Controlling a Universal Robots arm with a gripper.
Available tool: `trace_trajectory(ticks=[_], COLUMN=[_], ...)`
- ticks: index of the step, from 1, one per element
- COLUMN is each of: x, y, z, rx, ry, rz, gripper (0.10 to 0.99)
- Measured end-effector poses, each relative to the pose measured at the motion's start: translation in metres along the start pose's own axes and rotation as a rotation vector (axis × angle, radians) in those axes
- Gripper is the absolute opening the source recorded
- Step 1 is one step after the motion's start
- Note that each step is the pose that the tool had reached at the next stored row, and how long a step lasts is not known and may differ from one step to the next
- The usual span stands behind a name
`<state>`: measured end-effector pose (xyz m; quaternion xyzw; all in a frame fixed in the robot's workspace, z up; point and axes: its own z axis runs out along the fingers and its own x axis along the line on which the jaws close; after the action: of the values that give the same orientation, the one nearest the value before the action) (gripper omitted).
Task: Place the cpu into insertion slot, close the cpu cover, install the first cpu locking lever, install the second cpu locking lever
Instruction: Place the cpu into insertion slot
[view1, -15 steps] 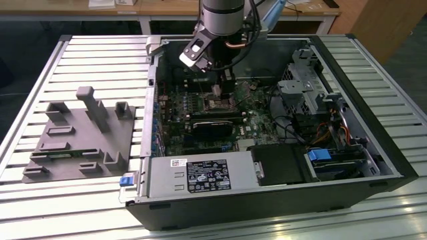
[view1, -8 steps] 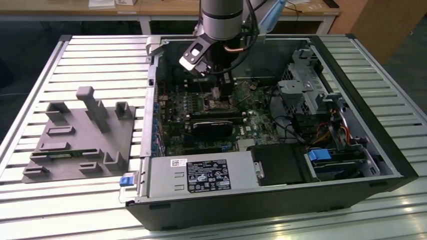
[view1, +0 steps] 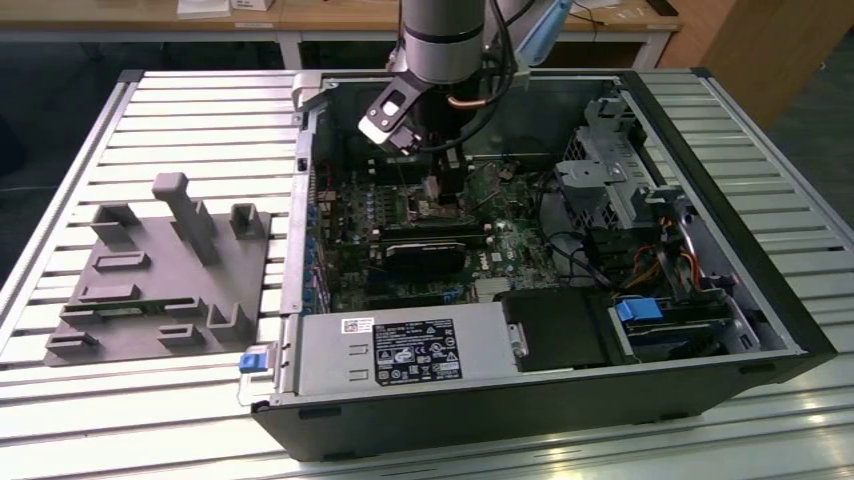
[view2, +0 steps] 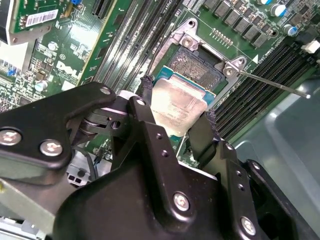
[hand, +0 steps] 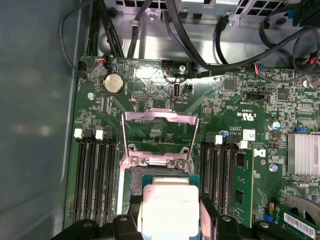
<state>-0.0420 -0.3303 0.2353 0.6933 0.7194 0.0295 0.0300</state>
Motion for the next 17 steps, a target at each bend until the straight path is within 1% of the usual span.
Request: trace_trajectory(ticks=[5,10,16,17], x=[0.0009,0.0056,0.0093,0.0103], y=[-0.0012,-0.0027,-0.0048,-0.0053], z=[0.0023,0.0057,0.0136,0.0163], rx=[0.0,0.0,0.0,0.0], ry=[-0.0004,-0.0004,-0.0009,-0.0011], rz=[0.0,0.0,0.007,0.01], gripper=[0.537,0.537,0.537,0.537])
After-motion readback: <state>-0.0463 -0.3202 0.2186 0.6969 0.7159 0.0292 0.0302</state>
